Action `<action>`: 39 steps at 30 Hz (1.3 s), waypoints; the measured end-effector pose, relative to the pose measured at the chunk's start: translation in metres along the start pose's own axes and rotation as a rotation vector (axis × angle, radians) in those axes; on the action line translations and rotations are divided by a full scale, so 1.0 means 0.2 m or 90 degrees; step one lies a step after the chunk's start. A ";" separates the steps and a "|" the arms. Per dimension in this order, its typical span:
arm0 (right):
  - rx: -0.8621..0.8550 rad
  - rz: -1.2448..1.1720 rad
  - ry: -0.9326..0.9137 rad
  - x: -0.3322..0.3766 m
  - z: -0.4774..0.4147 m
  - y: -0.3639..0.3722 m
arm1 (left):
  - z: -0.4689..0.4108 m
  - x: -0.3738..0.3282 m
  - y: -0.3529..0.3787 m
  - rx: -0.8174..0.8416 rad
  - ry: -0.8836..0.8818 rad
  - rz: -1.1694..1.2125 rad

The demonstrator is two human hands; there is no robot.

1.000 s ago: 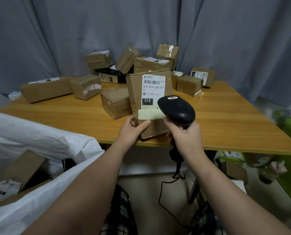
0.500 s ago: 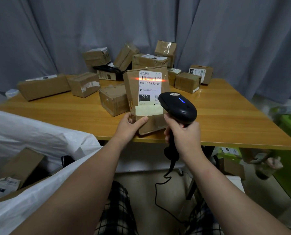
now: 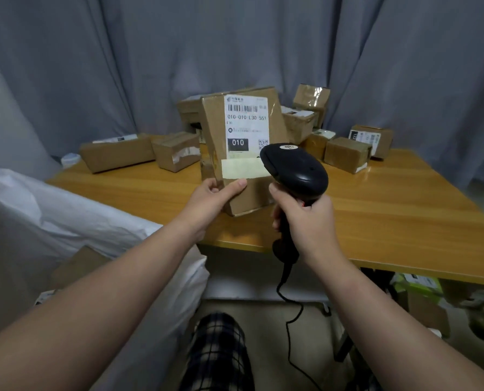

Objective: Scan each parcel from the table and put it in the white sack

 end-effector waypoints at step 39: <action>0.380 0.180 0.085 -0.49 0.03 1.48 | 0.64 0.46 -1.72 -0.308 -0.478 -0.926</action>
Point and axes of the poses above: each hand's wrist, its own z-axis away from the middle knuckle, its own y-axis out of the palm, x = y × z, the point moved 9 cm from there along -z, towards the middle knuckle, and after that the axes turned 8 degrees about x, right-handed, at the moved point
